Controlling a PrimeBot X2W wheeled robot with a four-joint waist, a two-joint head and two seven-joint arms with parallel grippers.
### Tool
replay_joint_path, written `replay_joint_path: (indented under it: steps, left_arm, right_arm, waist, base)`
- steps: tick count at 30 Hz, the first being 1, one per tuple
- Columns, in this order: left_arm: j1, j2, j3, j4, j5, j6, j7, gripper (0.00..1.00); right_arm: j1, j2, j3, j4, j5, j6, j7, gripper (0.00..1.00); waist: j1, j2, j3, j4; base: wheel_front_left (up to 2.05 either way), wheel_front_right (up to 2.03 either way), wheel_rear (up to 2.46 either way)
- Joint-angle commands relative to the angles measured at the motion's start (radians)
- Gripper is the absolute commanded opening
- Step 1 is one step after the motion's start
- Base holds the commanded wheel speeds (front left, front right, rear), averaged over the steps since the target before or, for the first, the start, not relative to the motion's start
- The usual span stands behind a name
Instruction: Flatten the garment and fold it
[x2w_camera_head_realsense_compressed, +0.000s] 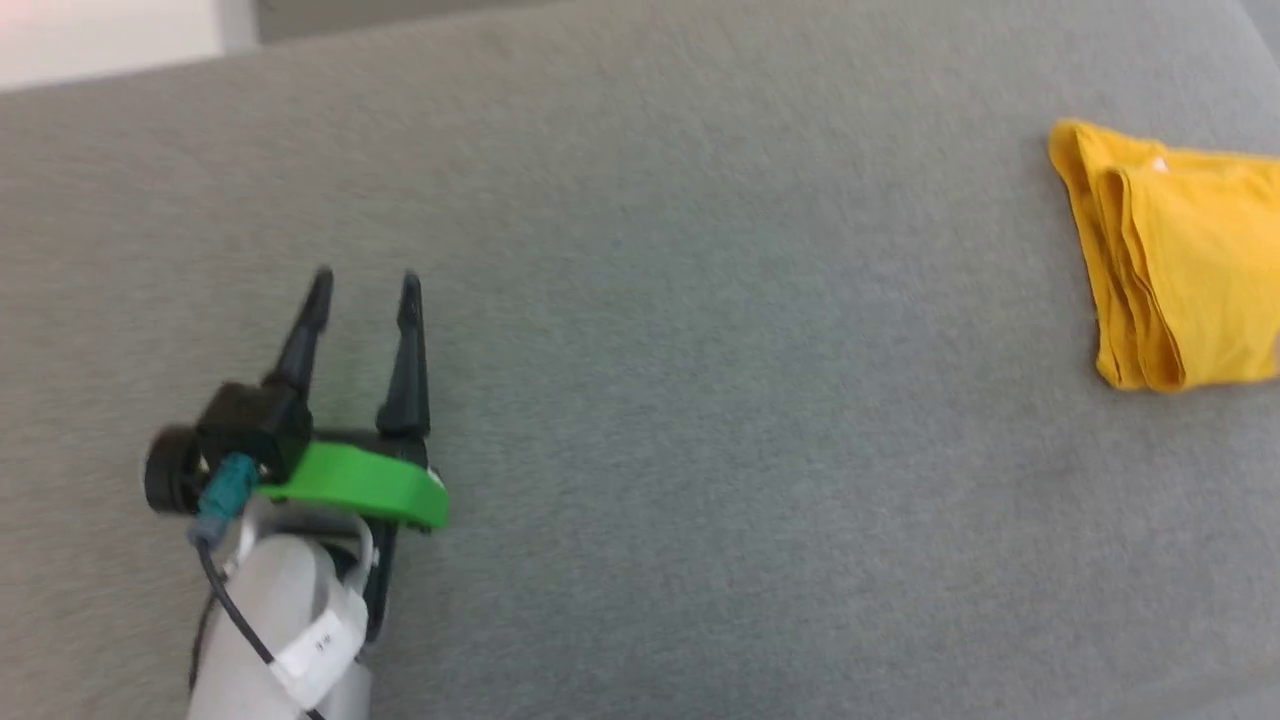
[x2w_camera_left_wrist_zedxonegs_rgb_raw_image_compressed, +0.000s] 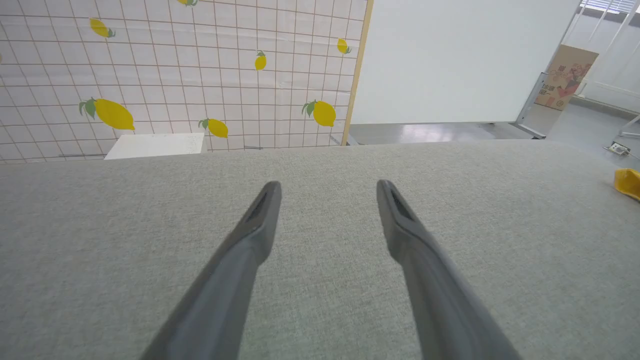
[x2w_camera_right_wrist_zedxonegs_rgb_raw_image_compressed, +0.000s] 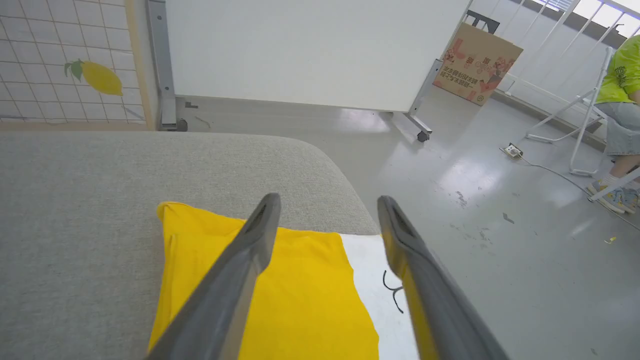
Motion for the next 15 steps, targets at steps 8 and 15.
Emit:
replay_joint_path:
  steps: [8,15]
  left_arm:
    - [0.094,-0.037,-0.014,0.046,-0.030,-0.004,-0.009,1.00]
    - [0.133,-0.046,-0.018,0.064,-0.039,-0.011,-0.009,1.00]
  right_arm:
    - [0.320,0.081,0.156,-0.359,0.206,-0.002,0.010,1.00]
    - [0.492,0.127,0.232,-0.568,0.251,-0.002,0.064,1.00]
  waist:
    - [0.0000,-0.0001,-0.264,0.214]
    - [0.0000,-0.0001,-0.307,0.260]
  base:
    - [0.00,0.00,0.00]
    - [0.00,0.00,0.00]
